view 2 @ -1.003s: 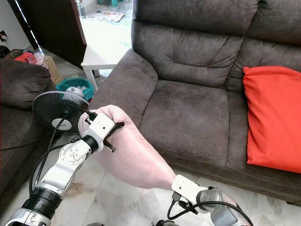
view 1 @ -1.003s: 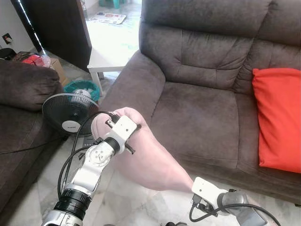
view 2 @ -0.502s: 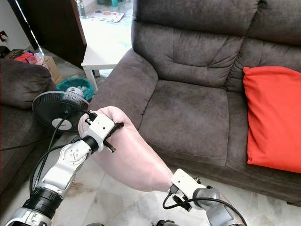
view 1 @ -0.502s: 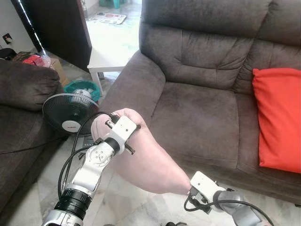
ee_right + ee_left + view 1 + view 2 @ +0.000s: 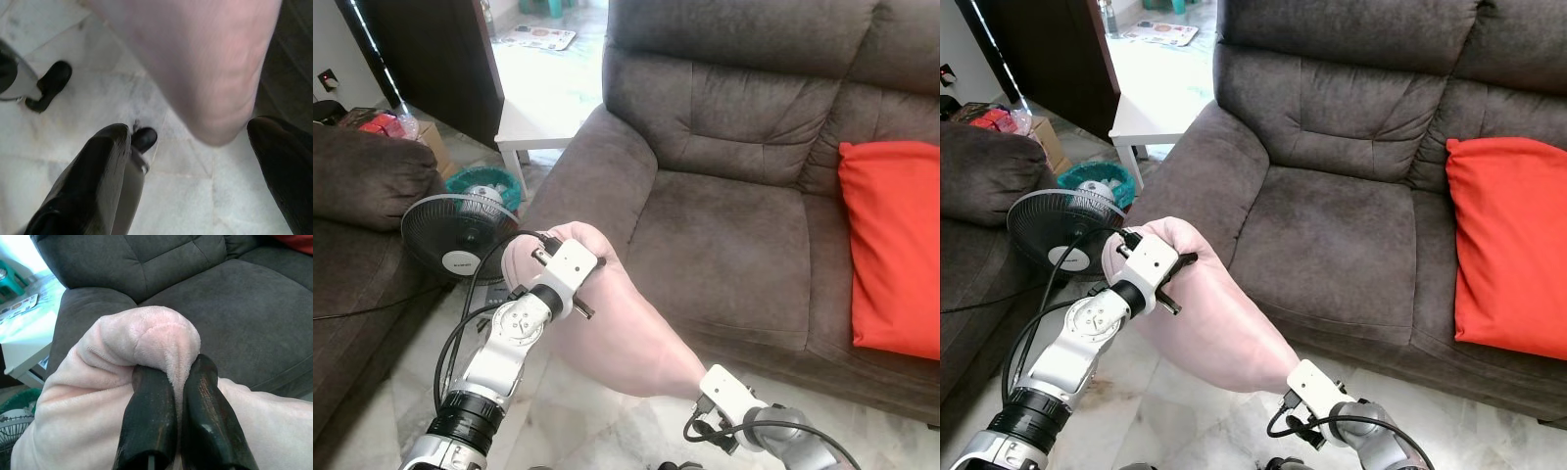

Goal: Move the pillow to the sofa from floor

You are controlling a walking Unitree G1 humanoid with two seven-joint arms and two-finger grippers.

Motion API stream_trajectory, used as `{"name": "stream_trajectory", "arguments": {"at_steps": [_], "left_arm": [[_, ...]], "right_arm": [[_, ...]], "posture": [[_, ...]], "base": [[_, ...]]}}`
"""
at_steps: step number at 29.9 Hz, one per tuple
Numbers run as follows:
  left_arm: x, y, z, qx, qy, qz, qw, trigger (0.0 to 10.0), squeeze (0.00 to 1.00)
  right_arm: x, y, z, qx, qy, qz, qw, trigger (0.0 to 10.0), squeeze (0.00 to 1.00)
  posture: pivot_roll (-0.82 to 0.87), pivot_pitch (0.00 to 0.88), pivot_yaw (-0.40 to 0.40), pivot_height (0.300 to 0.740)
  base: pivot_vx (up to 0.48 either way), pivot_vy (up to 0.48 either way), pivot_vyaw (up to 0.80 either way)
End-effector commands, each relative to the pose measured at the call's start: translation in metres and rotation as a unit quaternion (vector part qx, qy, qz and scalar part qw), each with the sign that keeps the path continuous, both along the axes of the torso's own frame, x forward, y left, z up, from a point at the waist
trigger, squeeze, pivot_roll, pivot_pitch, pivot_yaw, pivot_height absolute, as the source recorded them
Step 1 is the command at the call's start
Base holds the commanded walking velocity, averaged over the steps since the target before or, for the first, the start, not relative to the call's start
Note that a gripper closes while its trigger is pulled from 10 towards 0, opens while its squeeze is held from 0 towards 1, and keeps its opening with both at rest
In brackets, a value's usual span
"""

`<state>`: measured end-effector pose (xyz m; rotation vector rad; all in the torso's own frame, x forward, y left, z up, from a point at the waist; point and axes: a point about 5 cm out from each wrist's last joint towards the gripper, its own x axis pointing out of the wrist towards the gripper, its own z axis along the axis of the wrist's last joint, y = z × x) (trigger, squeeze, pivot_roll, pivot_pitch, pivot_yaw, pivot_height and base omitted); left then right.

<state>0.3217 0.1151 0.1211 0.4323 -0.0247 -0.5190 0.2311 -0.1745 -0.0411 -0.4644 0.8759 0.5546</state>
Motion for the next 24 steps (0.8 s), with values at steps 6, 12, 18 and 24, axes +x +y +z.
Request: {"name": "stream_trajectory", "arguments": {"at_steps": [6,12,18,24], "left_arm": [[0.006,-0.003,0.025,-0.019,-0.055,-0.005,0.998,10.0,0.00],[0.006,-0.003,0.025,-0.020,-0.056,-0.003,0.998,10.0,0.00],[0.006,-0.002,0.025,-0.020,-0.056,-0.002,0.998,10.0,0.00],[0.007,-0.002,0.025,-0.019,-0.056,-0.002,0.998,10.0,0.00]], "right_arm": [[0.017,0.008,0.002,0.009,-0.027,-0.056,0.998,10.0,0.00],[0.021,0.021,-0.001,0.014,-0.017,-0.060,0.998,10.0,0.00],[0.021,0.021,-0.002,0.011,-0.014,-0.059,0.998,10.0,0.00],[0.023,0.021,-0.002,0.006,-0.014,-0.053,0.998,0.0,0.00]], "posture": [[0.11,0.093,-0.025,0.740],[0.11,0.094,-0.025,0.740],[0.11,0.095,-0.024,0.740],[0.12,0.097,-0.023,0.740]], "base": [[0.000,0.000,0.00],[0.000,0.000,0.00],[0.000,0.000,0.00],[0.000,0.000,0.00]]}}
